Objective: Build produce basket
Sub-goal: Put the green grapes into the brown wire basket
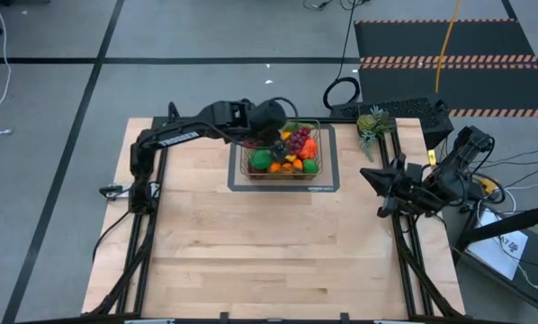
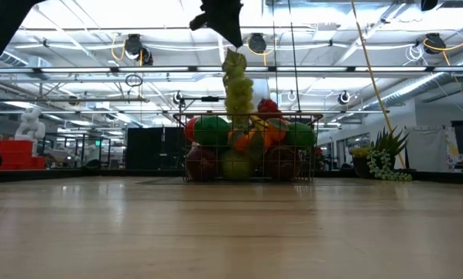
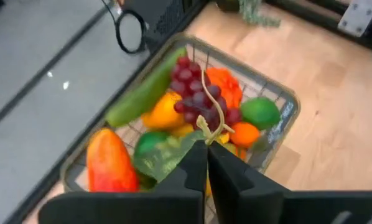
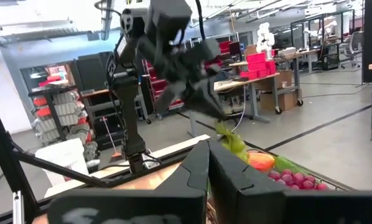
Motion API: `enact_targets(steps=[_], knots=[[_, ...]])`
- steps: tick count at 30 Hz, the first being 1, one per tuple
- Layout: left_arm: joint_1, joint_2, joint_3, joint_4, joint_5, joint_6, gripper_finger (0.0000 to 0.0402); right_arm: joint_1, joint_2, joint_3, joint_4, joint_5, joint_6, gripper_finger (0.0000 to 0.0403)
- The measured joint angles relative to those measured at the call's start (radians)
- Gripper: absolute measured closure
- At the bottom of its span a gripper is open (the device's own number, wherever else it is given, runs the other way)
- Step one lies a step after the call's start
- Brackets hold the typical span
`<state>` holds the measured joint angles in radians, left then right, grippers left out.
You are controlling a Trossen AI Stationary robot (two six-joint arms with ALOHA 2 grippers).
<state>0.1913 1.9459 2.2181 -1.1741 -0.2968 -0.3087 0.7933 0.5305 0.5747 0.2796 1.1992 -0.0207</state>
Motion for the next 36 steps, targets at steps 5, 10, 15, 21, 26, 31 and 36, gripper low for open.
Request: enact_targets(steps=[5,10,15,21,26,31,36], knots=[[-0.010,0.009,0.000,0.022,0.011,-0.043,0.0395,0.000,-0.020,0.000,0.000,-0.001,-0.021,0.0403],[-0.017,0.004,0.000,0.025,0.020,-0.076,0.0393,0.000,-0.036,0.000,0.000,-0.001,-0.049,0.0403],[-0.037,-0.036,0.001,0.047,0.044,-0.086,0.0398,0.000,-0.042,0.000,-0.001,0.000,-0.052,0.0403],[-0.047,-0.065,0.002,0.039,0.019,-0.090,0.0394,0.000,-0.042,0.000,-0.009,0.000,-0.052,0.0403],[-0.031,-0.048,0.002,-0.011,0.020,-0.041,0.0396,0.000,-0.042,0.000,-0.009,0.000,-0.052,0.0403],[-0.005,0.002,0.001,0.000,0.029,-0.014,0.0394,0.000,-0.042,0.000,-0.010,0.000,-0.052,0.0403],[0.020,0.036,0.002,-0.008,0.032,0.008,0.0394,0.000,-0.041,0.001,-0.011,0.001,-0.052,0.0403]])
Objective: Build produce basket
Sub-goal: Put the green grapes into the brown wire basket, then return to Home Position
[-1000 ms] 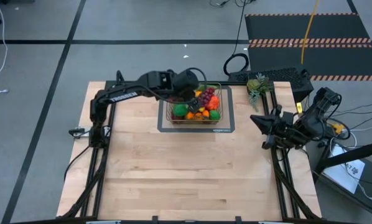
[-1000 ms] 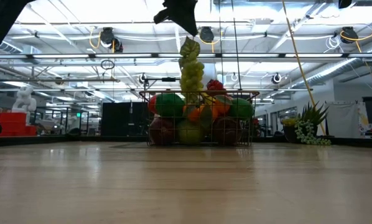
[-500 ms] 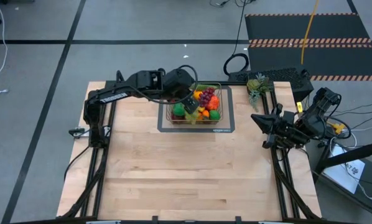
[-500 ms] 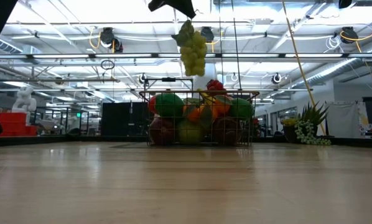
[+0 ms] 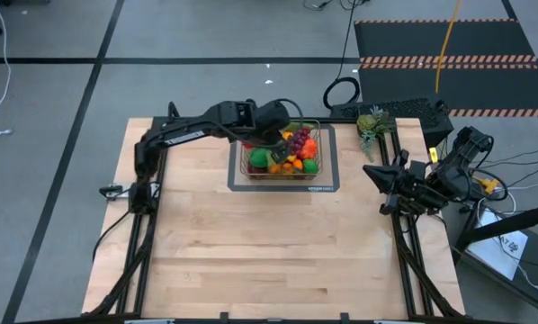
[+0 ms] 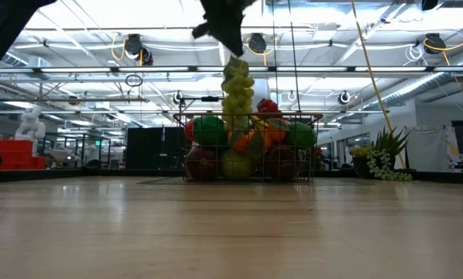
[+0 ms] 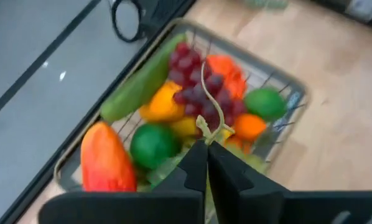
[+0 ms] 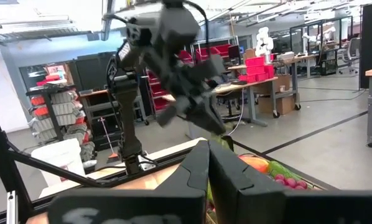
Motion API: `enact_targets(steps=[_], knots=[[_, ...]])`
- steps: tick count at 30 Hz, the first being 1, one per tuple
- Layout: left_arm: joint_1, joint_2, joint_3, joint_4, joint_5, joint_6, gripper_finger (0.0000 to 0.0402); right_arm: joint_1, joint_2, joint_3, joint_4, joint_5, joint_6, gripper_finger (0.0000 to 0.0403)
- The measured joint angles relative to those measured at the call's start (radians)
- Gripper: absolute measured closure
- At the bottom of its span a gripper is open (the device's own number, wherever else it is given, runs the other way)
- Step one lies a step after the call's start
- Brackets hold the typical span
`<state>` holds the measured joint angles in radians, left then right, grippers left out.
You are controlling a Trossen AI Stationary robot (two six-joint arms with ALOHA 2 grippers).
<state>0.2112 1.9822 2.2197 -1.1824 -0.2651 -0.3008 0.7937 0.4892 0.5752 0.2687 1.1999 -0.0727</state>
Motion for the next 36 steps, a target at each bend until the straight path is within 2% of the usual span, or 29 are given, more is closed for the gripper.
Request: enact_targets(steps=[10,14,22,28,36], knots=[[0.051,0.096,0.000,0.101,0.020,0.032,0.0374,0.000,0.000,0.001,0.000,0.000,-0.001,0.0403],[0.070,0.119,-0.002,0.126,-0.010,0.053,0.0373,0.000,0.000,0.001,0.000,0.000,-0.001,0.0403],[0.129,0.138,-0.002,0.080,-0.058,0.052,0.0368,0.000,0.000,0.001,-0.001,0.000,0.000,0.0403],[0.159,0.136,-0.002,-0.008,-0.121,0.027,0.0317,0.000,0.000,0.001,-0.001,0.000,0.000,0.0403],[0.178,0.136,-0.002,-0.025,-0.136,0.024,0.0229,0.000,0.000,0.001,-0.002,0.000,0.000,0.0403]])
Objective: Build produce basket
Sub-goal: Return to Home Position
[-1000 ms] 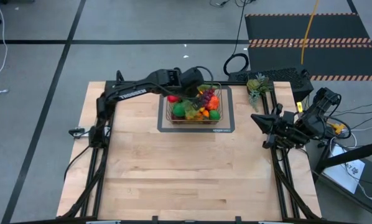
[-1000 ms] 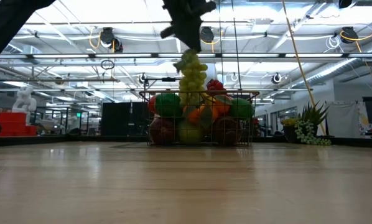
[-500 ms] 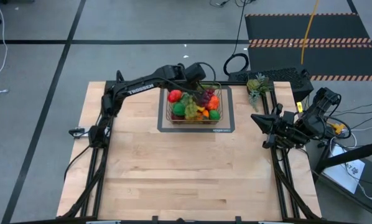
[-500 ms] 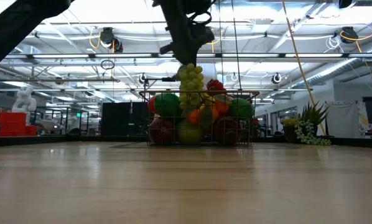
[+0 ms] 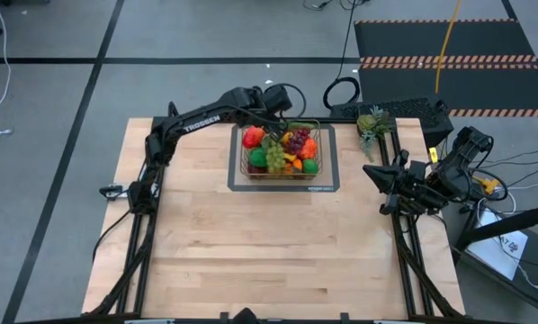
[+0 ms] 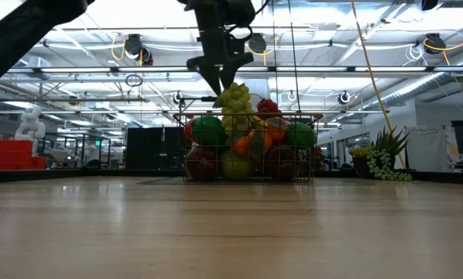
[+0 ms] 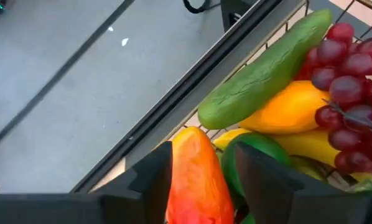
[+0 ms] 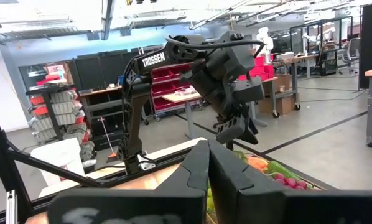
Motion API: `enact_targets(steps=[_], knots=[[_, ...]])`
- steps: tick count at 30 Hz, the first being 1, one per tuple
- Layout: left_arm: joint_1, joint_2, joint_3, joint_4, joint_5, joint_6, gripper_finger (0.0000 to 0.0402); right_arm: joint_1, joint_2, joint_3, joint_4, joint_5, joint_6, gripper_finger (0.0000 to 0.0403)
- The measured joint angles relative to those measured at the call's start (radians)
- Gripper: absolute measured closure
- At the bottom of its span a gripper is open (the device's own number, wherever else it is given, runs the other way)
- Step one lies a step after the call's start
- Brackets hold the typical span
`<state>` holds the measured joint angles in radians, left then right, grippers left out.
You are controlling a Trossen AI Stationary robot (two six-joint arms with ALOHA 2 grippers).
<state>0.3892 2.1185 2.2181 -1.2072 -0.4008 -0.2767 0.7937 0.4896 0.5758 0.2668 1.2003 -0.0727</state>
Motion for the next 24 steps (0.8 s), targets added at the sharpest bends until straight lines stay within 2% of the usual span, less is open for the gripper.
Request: enact_targets(steps=[2,7,11,16,19,24], knots=[[0.004,-0.002,0.000,-0.002,0.049,-0.017,0.0214,0.000,0.000,0.000,-0.001,0.000,0.000,0.0403],[0.004,-0.051,0.000,-0.017,0.337,-0.128,0.0200,0.000,0.000,0.000,-0.004,0.001,0.001,0.0403],[-0.044,-0.095,0.002,-0.048,0.423,-0.170,0.0213,0.000,0.001,0.000,-0.006,0.003,0.008,0.0403],[-0.112,-0.103,0.000,-0.090,0.518,-0.015,0.0259,0.000,0.002,0.000,-0.017,0.003,0.008,0.0403],[-0.119,-0.088,-0.033,-0.068,0.571,0.026,0.0298,0.000,0.002,0.000,-0.024,0.003,0.007,0.0403],[-0.112,-0.087,-0.189,0.031,0.541,0.027,0.0366,0.000,0.002,0.000,-0.034,0.003,0.008,0.0403]])
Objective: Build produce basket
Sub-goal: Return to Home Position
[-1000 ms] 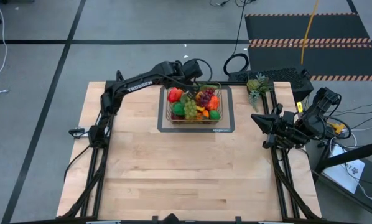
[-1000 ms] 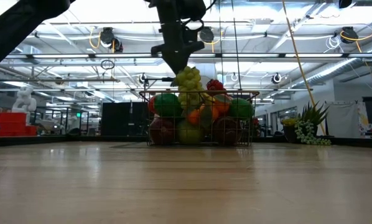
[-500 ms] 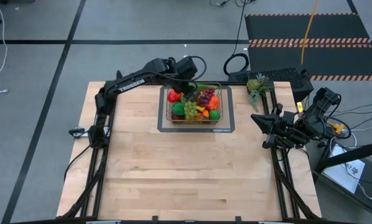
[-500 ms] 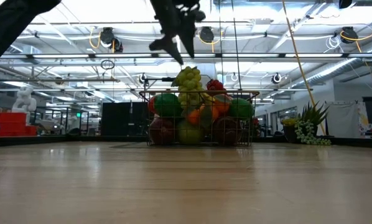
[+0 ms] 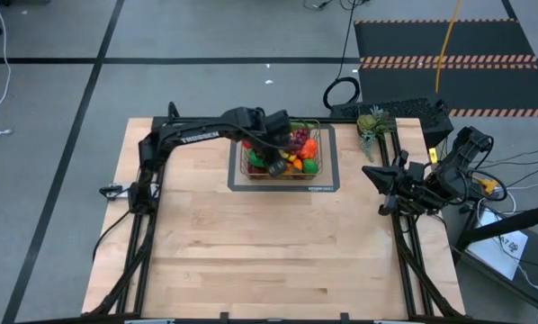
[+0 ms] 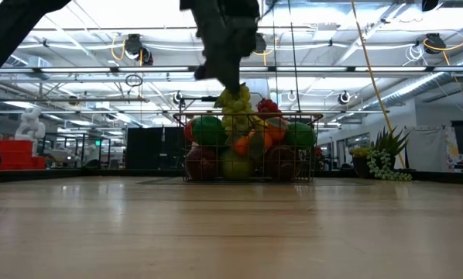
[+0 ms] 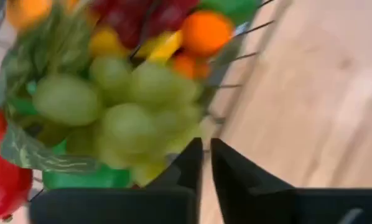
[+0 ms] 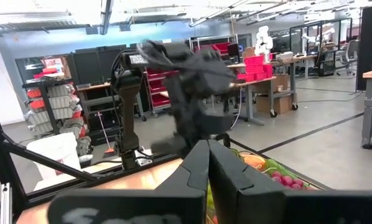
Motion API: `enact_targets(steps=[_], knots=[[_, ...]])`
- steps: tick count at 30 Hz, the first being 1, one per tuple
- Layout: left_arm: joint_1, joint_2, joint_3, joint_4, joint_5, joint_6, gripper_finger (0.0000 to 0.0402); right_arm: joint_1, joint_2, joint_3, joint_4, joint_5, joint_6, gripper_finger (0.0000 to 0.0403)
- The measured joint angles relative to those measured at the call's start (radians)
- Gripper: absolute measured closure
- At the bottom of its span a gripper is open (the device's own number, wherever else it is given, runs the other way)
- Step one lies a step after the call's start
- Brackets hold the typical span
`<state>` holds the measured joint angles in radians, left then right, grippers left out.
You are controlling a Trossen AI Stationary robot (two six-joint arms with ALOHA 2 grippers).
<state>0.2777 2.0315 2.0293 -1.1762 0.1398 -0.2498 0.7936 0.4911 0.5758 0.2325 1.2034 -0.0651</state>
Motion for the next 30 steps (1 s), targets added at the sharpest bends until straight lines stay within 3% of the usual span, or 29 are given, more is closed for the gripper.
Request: enact_targets(steps=[3,6,11,17,23,30], knots=[[0.024,0.000,-0.087,0.096,-0.009,0.005,0.0395,0.000,0.000,0.000,0.001,0.000,0.000,0.0403],[0.050,0.002,-0.154,0.193,-0.011,-0.015,0.0392,0.000,0.000,0.000,0.001,0.000,0.000,0.0403],[0.084,-0.011,-0.160,0.196,-0.010,-0.050,0.0382,0.000,0.001,0.000,0.002,0.000,0.005,0.0403],[0.100,-0.089,-0.160,0.196,-0.014,-0.019,0.0398,0.000,0.016,0.000,0.001,0.000,0.060,0.0403],[0.120,-0.134,-0.159,0.200,-0.094,0.065,0.0383,-0.002,0.038,0.000,-0.003,0.005,0.052,0.0403],[0.141,-0.199,-0.160,0.271,0.040,0.066,0.0397,-0.002,0.051,0.000,-0.002,0.002,0.049,0.0403]])
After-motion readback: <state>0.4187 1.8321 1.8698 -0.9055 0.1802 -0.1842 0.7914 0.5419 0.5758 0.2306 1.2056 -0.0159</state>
